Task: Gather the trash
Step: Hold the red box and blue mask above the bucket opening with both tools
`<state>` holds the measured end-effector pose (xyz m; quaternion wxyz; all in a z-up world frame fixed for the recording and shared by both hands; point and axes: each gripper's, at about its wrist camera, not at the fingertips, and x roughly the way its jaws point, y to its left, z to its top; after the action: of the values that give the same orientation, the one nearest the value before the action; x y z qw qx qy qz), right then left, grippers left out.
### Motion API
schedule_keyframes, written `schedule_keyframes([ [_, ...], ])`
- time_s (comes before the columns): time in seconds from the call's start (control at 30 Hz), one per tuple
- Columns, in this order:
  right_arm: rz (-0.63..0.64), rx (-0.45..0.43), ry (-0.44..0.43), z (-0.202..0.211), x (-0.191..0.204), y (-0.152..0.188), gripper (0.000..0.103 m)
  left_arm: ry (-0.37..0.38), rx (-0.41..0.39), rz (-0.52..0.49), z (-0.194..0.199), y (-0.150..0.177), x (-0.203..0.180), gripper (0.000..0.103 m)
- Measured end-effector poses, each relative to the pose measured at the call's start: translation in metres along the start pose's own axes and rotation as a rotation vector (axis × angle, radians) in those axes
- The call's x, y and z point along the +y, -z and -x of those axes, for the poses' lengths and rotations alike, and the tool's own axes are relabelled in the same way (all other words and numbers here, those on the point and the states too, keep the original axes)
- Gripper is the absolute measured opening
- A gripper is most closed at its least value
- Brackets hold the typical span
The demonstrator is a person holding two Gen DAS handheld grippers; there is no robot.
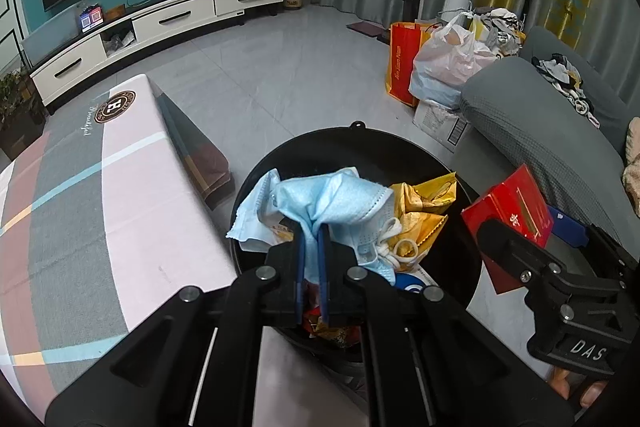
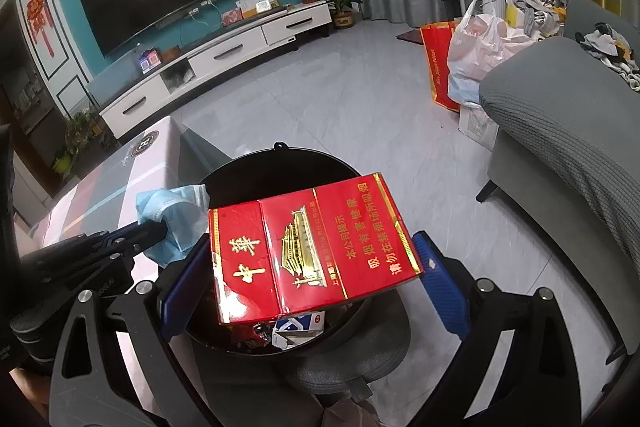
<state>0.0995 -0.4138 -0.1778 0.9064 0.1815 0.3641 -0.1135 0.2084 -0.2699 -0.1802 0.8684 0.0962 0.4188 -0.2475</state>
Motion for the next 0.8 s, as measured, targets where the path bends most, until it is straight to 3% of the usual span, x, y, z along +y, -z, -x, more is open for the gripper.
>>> schedule_keyframes([
  [0.8,0.035,0.04,0.014,-0.013,0.008,0.0,0.094,-0.028,0.034,-0.022,-0.012,0.001,0.0,0.006],
])
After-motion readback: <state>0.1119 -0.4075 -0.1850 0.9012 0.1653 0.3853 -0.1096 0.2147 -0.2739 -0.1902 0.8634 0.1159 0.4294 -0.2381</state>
